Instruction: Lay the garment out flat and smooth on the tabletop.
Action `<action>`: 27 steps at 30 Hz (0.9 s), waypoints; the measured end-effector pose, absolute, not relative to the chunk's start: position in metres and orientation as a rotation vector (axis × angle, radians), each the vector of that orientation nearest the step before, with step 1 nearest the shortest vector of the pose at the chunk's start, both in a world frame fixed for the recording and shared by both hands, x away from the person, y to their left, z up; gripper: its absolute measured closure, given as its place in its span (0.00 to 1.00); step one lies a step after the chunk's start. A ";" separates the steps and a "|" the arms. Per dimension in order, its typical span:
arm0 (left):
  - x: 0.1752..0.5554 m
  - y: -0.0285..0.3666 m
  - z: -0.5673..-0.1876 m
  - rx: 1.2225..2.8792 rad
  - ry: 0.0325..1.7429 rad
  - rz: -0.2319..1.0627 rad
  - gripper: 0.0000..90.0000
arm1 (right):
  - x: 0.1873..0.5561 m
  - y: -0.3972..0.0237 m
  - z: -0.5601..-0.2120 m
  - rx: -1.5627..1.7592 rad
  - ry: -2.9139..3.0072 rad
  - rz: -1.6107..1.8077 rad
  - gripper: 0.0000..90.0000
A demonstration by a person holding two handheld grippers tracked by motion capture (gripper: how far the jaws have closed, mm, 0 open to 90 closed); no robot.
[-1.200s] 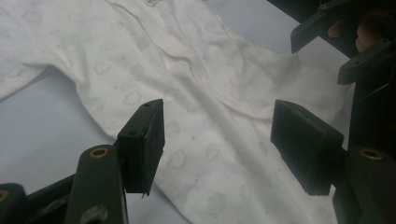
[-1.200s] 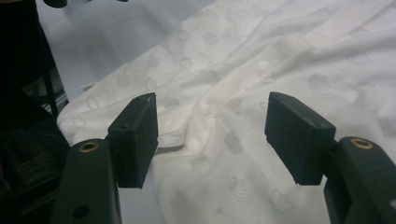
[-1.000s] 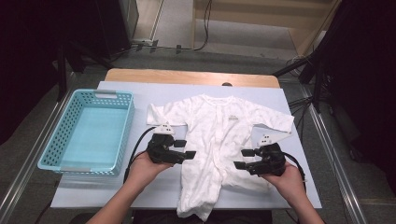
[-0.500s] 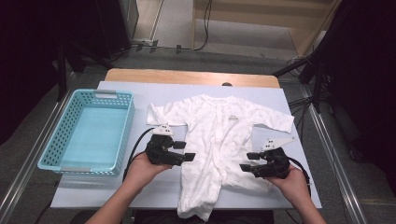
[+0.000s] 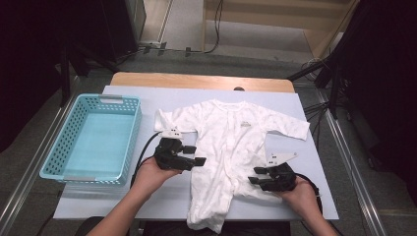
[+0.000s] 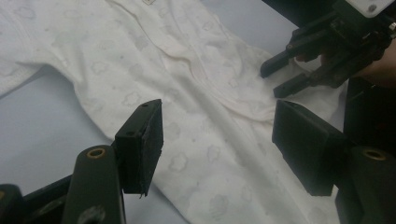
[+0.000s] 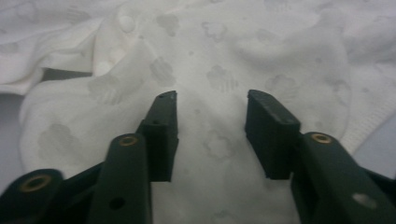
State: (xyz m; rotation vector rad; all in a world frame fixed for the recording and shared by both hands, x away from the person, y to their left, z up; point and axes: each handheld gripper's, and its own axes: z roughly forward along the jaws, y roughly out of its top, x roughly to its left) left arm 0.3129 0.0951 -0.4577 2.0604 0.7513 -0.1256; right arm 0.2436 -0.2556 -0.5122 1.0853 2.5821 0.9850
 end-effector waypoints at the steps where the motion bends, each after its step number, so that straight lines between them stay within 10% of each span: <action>1: 0.313 0.095 -0.457 2.059 0.749 -0.123 0.38 | 0.243 -0.255 -0.512 1.074 2.576 0.967 0.72; 6: 0.312 0.095 -0.457 2.058 0.746 -0.116 0.38 | 0.245 -0.248 -0.510 1.133 2.569 0.929 0.95; 27: 0.307 0.104 -0.459 2.057 0.764 -0.085 0.38 | 0.268 -0.251 -0.479 1.230 2.580 0.990 0.98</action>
